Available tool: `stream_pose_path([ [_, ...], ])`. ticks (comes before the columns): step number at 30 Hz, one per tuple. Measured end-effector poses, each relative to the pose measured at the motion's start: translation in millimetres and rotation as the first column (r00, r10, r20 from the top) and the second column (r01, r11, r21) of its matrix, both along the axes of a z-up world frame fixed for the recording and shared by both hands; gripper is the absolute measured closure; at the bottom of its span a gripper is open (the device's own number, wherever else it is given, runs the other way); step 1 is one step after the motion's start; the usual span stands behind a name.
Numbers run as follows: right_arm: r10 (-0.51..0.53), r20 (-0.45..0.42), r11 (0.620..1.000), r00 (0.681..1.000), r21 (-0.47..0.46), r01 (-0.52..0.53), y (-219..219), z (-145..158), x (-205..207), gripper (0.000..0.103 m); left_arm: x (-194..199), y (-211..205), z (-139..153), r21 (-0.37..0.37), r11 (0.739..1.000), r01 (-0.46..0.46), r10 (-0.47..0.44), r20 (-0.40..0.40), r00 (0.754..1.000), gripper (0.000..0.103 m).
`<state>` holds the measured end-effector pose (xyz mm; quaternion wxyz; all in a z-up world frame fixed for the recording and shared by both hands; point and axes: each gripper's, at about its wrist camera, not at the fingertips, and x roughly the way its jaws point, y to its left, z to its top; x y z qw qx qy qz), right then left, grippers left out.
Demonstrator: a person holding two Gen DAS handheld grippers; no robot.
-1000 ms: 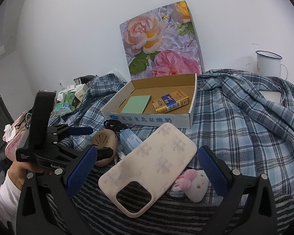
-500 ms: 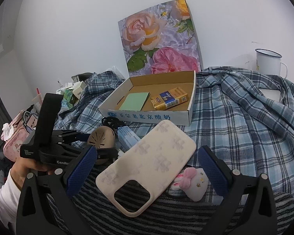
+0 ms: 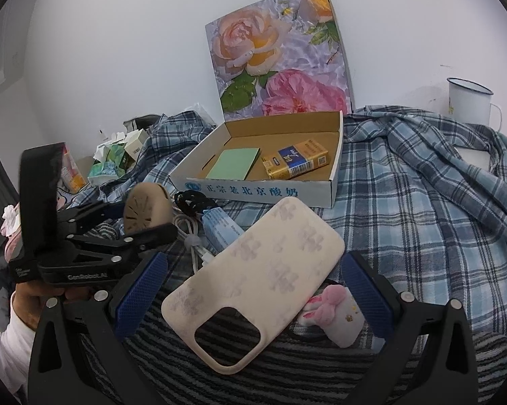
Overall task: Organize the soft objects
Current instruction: 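Grasp the round tan vented disc with the left tool, then grasp the beige phone case by its edge with the right tool while the left tool holds the disc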
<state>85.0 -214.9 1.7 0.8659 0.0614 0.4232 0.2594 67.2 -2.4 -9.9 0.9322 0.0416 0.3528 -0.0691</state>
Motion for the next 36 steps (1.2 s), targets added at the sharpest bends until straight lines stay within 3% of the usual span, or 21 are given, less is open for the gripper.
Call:
stream_pose_path([
  [7, -0.001, -0.025, 1.0, 1.0, -0.019, 0.0, 4, -1, 3, 0.0, -9, -6, 4, 0.038, 0.999, -0.006, 0.004, 0.061, 0.998, 0.022],
  [14, -0.035, -0.123, 0.999, 0.992, 0.008, 0.036, 5, -7, 14, 0.0, -20, -6, 9, 0.045, 0.999, -0.015, 0.01, 0.113, 0.994, 0.022],
  [19, -0.074, -0.175, 0.997, 0.982, -0.019, 0.071, 12, -15, 21, 0.0, -24, -7, 9, 0.052, 0.999, -0.011, 0.005, 0.125, 0.992, 0.022],
  [27, -0.098, -0.185, 0.99, 0.978, -0.118, 0.077, 28, -21, 22, 0.001, -25, -6, 10, 0.05, 0.999, -0.023, 0.017, 0.126, 0.992, 0.023],
  [30, -0.105, -0.199, 0.986, 0.974, -0.144, 0.077, 31, -24, 24, 0.013, -25, -4, 8, 0.037, 0.999, -0.018, 0.014, 0.118, 0.993, 0.023],
  [36, -0.068, -0.283, 0.987, 0.957, -0.156, 0.024, 30, -26, 24, 0.013, -20, 2, 6, 0.009, 1.0, -0.017, 0.016, 0.095, 0.995, 0.023],
])
